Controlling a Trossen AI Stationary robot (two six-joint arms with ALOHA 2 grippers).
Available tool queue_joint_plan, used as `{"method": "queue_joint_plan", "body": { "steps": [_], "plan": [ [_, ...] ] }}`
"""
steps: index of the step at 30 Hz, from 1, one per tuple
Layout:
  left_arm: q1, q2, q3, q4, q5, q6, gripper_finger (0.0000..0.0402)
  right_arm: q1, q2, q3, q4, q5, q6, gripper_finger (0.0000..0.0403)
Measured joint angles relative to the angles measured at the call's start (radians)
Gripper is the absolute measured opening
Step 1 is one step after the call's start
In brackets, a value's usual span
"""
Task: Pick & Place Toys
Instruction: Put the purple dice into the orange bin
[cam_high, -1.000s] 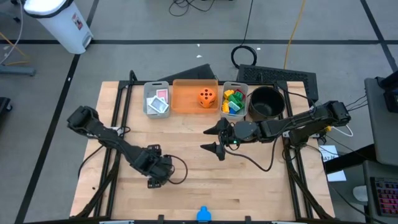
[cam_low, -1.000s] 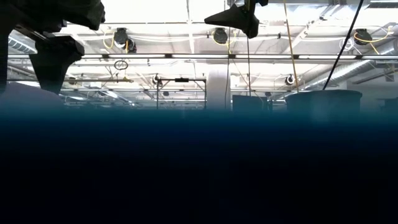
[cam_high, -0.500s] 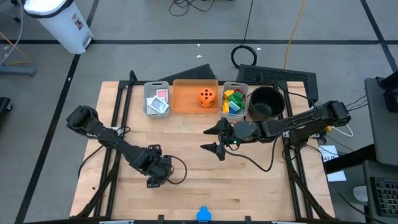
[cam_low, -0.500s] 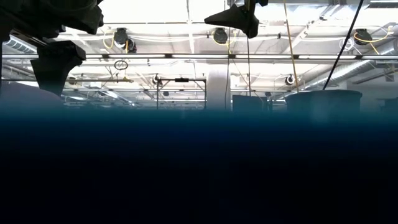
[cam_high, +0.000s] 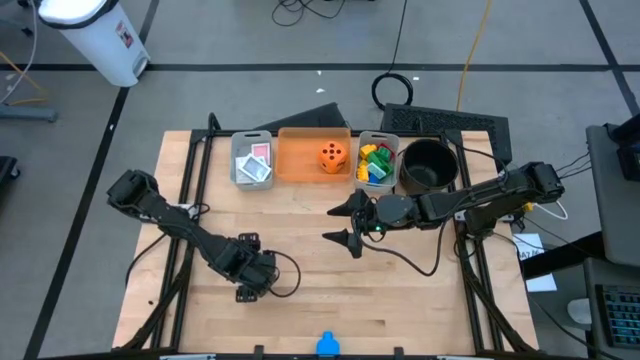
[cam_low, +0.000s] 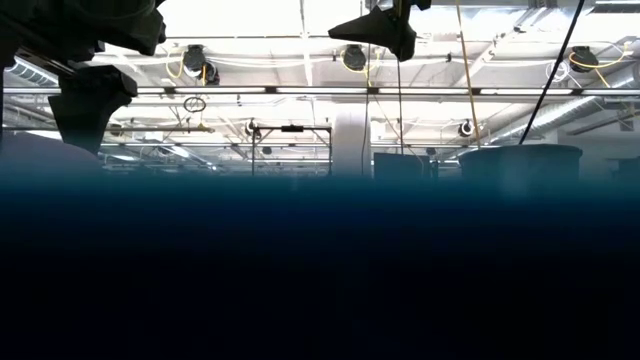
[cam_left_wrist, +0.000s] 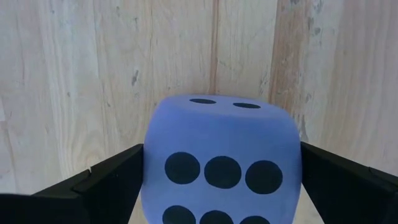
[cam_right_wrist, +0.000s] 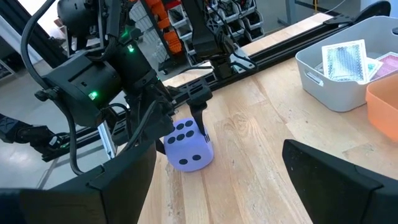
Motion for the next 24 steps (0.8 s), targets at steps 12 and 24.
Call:
{"method": "queue_joint_plan", "body": {
  "steps": [12, 24],
  "plan": [
    [0.002, 0.0, 0.0, 0.0, 0.026, -0.009, 0.0347, 0.0, 0.0, 0.0, -0.006, 0.0, -0.012, 0.0341],
    [0.111, -0.066, 0.086, -0.135, -0.001, -0.016, 0.0338, -0.013, 0.0, 0.0, -0.006, -0.003, -0.034, 0.0341]
  ]
}}
